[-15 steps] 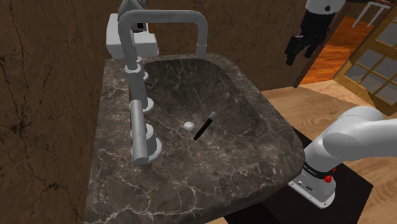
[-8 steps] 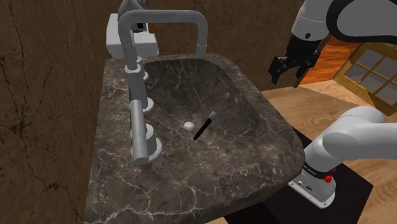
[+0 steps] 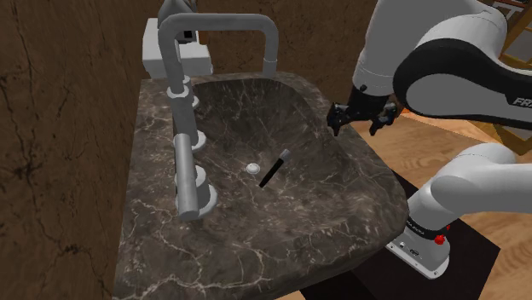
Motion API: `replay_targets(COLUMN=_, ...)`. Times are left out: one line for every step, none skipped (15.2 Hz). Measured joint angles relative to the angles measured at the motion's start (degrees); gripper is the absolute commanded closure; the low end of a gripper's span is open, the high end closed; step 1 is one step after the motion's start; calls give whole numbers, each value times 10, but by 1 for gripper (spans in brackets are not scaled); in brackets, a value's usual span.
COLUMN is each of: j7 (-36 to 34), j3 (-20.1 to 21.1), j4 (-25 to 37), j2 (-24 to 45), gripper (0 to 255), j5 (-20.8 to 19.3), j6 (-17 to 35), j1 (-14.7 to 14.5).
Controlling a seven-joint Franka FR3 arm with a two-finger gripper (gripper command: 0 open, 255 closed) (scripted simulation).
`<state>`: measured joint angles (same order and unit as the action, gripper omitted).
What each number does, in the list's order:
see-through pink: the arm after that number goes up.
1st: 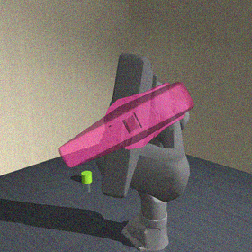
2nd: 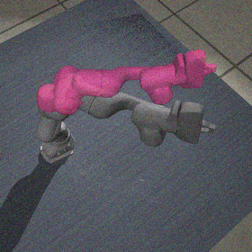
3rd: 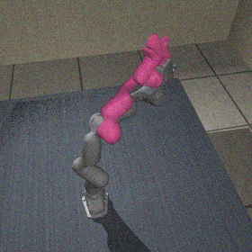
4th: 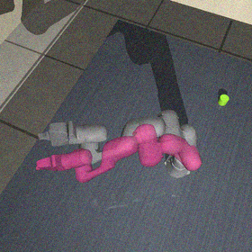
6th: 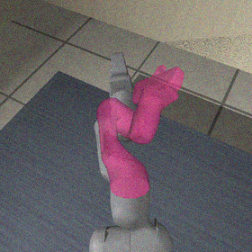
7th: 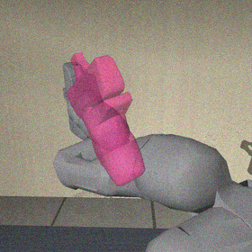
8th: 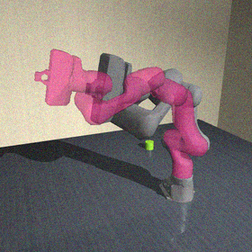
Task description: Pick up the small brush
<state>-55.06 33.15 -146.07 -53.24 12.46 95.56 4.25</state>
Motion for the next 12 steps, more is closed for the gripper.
replay_targets(j7=-29, j3=22, j4=4, j2=7, gripper=0, j5=9, j6=8, j1=7)
replay_targets(j7=-57, j3=42, j4=7, j2=13, gripper=0, j5=17, j6=16, j1=15)
replay_targets(j7=-88, j3=68, j4=13, j2=23, gripper=0, j5=26, j6=25, j1=24)
replay_targets(j7=-117, j3=92, j4=17, j2=34, gripper=0, j5=33, j6=38, j1=36)
replay_targets(j7=-146, j3=116, j4=25, j2=46, gripper=0, j5=38, j6=47, j1=49)
replay_targets(j7=-176, j3=147, j4=38, j2=67, gripper=0, j5=42, j6=63, j1=70)
replay_targets(j7=-205, j3=172, j4=45, j2=78, gripper=0, j5=45, j6=74, j1=86)
replay_targets(j7=-237, j3=201, j4=55, j2=92, gripper=0, j5=49, j6=85, j1=104)
replay_targets(j7=-270, j3=236, j4=69, j2=110, gripper=0, j5=50, j6=98, j1=128)
replay_targets(j7=-302, j3=267, j4=85, j2=123, gripper=0, j5=50, j6=104, j1=151)
replay_targets(j7=-332, j3=298, j4=100, j2=136, gripper=0, j5=49, j6=111, j1=178)
replay_targets(j7=-362, j3=334, j4=112, j2=150, gripper=0, j5=48, j6=123, j1=208)
